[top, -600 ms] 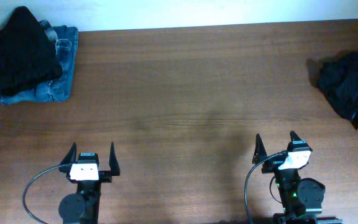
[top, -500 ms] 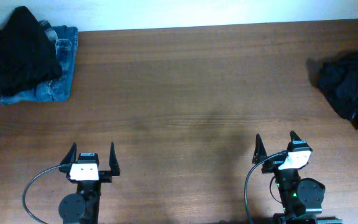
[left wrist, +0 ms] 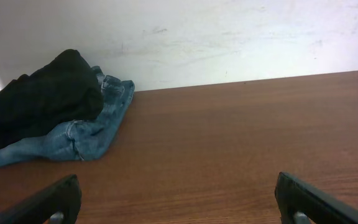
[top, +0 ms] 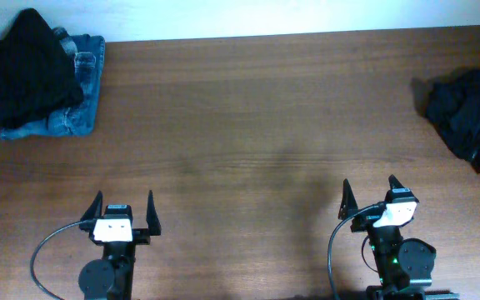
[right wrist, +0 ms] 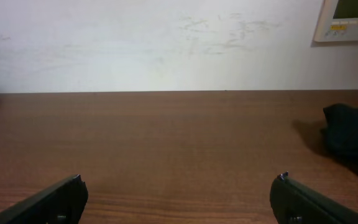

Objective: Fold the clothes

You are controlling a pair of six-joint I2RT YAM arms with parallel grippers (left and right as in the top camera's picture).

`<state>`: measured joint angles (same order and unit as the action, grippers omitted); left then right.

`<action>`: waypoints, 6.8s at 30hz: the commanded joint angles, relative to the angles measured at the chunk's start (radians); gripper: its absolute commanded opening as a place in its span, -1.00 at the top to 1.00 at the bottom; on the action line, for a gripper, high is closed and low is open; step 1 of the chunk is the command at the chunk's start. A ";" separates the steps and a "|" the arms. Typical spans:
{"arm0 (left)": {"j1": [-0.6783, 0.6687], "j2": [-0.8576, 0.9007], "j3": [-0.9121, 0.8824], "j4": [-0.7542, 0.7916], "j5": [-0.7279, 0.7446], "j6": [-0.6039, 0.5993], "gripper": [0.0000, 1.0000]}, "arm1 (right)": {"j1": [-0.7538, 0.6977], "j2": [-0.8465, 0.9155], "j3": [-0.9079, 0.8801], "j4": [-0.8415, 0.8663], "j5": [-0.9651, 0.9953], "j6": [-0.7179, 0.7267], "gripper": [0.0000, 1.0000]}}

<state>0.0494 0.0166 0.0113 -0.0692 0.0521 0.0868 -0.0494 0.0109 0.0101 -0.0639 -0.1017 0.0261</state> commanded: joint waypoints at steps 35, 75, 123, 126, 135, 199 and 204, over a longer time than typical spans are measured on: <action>0.006 -0.010 -0.002 -0.007 0.011 0.013 -0.98 | 0.009 -0.007 -0.005 -0.008 0.009 0.005 -0.98; 0.006 -0.010 -0.002 -0.007 0.011 0.013 -0.98 | 0.010 -0.007 -0.005 0.038 -0.315 0.148 -0.97; 0.006 -0.010 -0.002 -0.007 0.011 0.013 -0.99 | -0.660 1.576 1.458 -0.638 -0.183 -0.055 -0.97; 0.006 -0.010 -0.002 -0.007 0.011 0.013 -0.98 | -0.694 1.638 1.458 -0.630 -0.183 -0.051 -0.97; 0.006 -0.010 -0.002 -0.007 0.011 0.013 -0.98 | -0.790 1.754 1.458 -0.513 -0.171 -0.052 -0.97; 0.006 -0.010 -0.002 -0.007 0.011 0.013 -0.98 | -0.872 1.474 1.508 -0.480 -0.435 0.282 0.93; 0.006 -0.010 -0.002 -0.007 0.011 0.013 -0.98 | -0.827 1.398 1.508 -0.478 -0.527 0.291 0.92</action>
<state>0.0494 0.0135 0.0113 -0.0704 0.0521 0.0868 -0.9150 1.4425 1.5036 -0.5392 -0.5476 0.2909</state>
